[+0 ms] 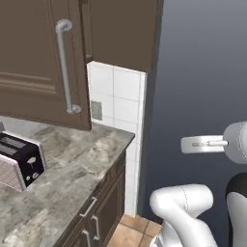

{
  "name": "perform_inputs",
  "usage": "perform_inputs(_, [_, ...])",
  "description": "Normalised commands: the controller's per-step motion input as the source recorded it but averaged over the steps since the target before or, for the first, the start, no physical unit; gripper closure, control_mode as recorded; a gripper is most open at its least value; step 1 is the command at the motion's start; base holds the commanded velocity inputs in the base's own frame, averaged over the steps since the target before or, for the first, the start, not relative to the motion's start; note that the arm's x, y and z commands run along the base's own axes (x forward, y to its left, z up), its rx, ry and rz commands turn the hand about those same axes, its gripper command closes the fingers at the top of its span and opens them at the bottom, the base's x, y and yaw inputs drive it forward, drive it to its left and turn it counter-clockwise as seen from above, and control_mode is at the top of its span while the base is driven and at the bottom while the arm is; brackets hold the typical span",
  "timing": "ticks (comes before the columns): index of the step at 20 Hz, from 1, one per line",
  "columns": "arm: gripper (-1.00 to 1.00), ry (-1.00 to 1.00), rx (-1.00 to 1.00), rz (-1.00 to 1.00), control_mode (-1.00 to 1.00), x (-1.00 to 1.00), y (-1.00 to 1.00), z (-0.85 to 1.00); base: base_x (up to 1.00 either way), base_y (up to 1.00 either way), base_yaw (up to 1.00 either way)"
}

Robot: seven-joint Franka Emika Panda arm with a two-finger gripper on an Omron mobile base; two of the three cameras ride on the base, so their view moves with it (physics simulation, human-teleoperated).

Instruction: There is a bowl on the dining counter. Grab a lemon wedge from the fridge and place it in the bowl. Then get the liquor bottle and glass cup from the cabinet and place them next to the bowl.

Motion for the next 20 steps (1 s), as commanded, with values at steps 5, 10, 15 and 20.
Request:
perform_inputs(5, [-1.00,0.00,0.00,0.00,1.00,0.00,0.00,0.00,0.60,0.21,0.51])
perform_inputs(10, [-1.00,0.00,0.00,0.00,1.00,0.00,0.00,0.00,0.41,0.17,0.58])
perform_inputs(15, [-1.00,0.00,0.00,0.00,1.00,0.00,0.00,0.00,0.46,-0.13,0.53])
perform_inputs(20, [-1.00,0.00,0.00,0.00,1.00,0.00,0.00,0.00,0.08,-0.42,0.34])
